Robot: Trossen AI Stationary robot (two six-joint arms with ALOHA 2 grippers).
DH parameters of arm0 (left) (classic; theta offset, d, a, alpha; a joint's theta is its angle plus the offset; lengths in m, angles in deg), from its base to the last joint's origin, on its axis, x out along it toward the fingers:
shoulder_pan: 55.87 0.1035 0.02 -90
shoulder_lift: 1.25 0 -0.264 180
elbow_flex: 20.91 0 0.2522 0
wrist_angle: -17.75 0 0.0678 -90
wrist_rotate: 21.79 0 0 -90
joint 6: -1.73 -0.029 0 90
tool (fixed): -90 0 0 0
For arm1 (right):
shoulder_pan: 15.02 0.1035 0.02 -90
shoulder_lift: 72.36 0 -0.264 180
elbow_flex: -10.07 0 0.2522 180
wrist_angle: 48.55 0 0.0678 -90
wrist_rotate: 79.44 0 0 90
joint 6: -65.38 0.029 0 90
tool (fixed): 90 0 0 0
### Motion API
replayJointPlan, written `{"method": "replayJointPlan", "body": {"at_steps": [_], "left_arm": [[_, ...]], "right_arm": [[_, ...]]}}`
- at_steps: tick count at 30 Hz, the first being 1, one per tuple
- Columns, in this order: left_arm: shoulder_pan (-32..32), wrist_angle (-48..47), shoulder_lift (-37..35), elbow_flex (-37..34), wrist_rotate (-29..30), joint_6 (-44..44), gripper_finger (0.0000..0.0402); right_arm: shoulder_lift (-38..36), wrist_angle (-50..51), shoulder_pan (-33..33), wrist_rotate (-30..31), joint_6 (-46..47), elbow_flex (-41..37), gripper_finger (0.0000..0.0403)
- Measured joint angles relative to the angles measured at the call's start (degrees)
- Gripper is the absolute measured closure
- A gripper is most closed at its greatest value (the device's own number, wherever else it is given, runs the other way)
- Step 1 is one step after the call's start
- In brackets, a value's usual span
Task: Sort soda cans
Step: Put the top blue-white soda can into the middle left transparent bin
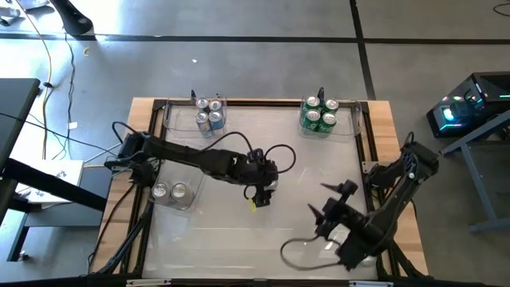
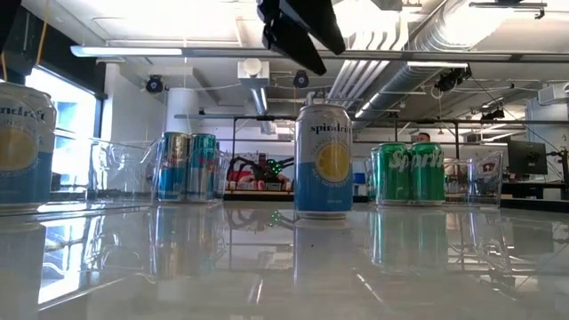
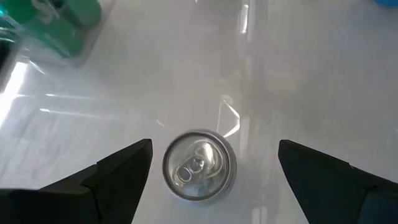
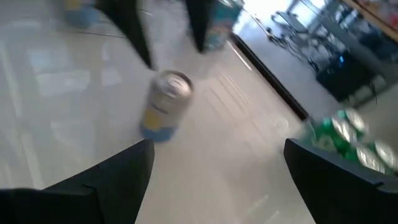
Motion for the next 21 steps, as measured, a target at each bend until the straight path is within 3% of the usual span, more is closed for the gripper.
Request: {"method": "replayJointPlan", "body": {"at_steps": [5,11,21], "left_arm": [[1.54,0.07,0.82,0.02,-3.98,-2.03,0.0055],[3.46,0.2,2.2,0.07,-5.1,-1.83,0.0055],[5.09,-0.74,5.58,0.0,-7.4,-0.85,0.0055]], "right_arm": [[-6.99,-5.12,0.32,0.07,9.5,-14.04,0.0047],[-10.97,-20.12,0.38,-0.1,8.24,-25.82,0.0047],[-11.05,-36.3,1.76,-2.52,-0.31,-30.74,0.0047]]}}
